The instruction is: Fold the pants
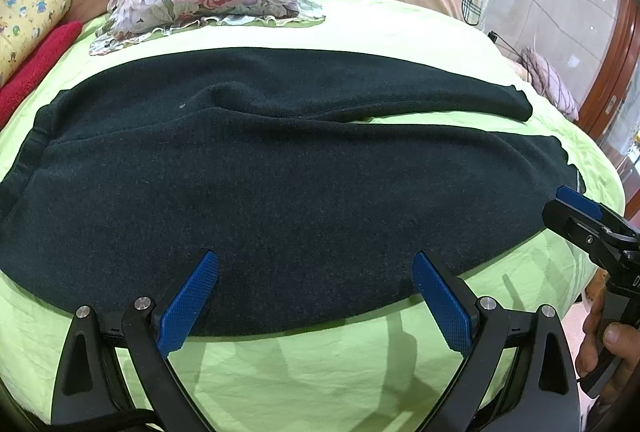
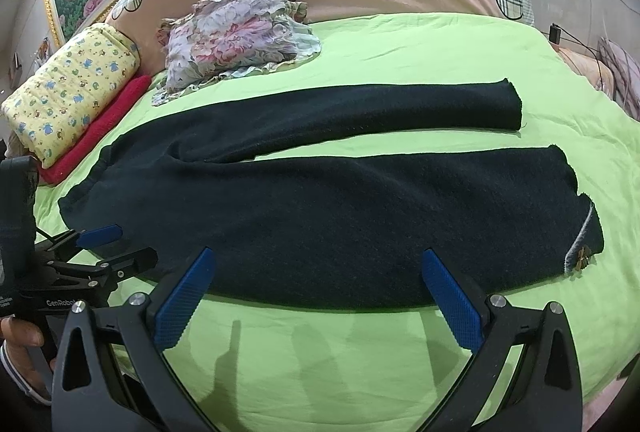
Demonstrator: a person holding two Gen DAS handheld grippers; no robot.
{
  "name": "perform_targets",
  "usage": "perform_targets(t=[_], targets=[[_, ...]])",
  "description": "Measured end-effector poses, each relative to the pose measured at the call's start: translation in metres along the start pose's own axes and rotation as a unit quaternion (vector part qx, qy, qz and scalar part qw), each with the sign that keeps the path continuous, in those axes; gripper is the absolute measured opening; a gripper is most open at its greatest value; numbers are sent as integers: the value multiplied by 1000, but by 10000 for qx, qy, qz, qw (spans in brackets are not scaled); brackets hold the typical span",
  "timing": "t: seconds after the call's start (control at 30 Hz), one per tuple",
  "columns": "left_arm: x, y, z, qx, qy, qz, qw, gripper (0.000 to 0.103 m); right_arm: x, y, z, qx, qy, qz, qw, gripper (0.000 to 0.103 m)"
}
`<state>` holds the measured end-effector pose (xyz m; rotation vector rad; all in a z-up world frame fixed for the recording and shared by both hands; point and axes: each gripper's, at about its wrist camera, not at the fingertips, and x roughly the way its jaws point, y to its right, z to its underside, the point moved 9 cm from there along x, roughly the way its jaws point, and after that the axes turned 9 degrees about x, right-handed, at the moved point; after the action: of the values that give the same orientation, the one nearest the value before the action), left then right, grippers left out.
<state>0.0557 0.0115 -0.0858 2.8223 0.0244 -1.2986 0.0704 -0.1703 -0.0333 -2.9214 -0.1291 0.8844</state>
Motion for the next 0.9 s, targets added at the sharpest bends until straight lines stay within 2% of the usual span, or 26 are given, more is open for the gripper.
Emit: perform_targets(t=[0.9], targets=[[-1, 2, -1, 61, 1, 41, 10000, 99, -5, -2, -6, 52, 26, -101, 9999, 103]])
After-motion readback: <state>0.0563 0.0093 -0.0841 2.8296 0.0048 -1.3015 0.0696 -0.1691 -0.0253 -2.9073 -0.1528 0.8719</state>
